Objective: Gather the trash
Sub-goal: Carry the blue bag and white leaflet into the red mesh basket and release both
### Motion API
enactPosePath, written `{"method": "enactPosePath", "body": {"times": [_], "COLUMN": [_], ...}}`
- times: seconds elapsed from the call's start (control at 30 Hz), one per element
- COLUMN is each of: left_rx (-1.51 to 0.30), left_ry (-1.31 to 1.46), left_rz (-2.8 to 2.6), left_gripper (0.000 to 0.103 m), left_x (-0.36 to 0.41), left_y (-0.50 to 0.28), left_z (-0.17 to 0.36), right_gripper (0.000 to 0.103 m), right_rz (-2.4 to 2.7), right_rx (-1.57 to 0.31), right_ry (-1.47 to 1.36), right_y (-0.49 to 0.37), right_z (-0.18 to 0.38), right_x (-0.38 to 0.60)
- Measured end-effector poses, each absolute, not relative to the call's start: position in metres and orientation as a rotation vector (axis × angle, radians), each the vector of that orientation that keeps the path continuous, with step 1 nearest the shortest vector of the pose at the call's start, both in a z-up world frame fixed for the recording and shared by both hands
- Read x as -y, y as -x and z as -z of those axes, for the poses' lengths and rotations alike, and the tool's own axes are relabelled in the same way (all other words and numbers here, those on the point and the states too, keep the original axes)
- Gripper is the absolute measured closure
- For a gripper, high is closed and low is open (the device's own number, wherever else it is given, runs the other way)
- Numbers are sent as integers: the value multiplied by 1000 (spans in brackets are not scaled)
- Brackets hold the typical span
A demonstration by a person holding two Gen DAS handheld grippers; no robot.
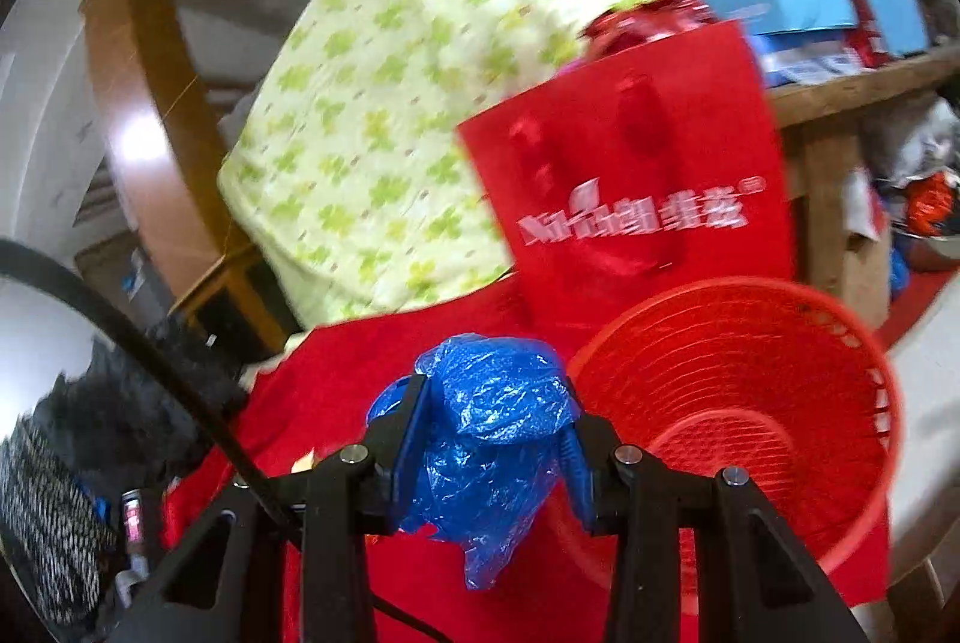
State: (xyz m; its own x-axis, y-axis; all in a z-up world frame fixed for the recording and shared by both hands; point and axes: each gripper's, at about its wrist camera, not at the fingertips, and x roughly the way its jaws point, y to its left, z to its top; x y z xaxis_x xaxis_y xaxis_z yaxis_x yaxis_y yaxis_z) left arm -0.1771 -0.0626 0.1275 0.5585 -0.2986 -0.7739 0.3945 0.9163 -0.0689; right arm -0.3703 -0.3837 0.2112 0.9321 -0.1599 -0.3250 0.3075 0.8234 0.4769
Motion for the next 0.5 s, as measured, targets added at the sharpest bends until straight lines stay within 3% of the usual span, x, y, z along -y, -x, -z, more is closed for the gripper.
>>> {"method": "enactPosePath", "body": {"times": [0.43,0.5], "left_rx": [-785,-789], "left_ry": [-228,-246], "left_rz": [956,1014], "left_gripper": [68,67], "left_x": [258,285], "left_y": [241,247], "left_z": [-213,-212], "right_gripper": [58,53], "right_rz": [380,384], "right_rx": [-216,-233], "right_ry": [-752,-783], "right_y": [414,416], "right_z": [-192,-184], "right_x": [478,486]}}
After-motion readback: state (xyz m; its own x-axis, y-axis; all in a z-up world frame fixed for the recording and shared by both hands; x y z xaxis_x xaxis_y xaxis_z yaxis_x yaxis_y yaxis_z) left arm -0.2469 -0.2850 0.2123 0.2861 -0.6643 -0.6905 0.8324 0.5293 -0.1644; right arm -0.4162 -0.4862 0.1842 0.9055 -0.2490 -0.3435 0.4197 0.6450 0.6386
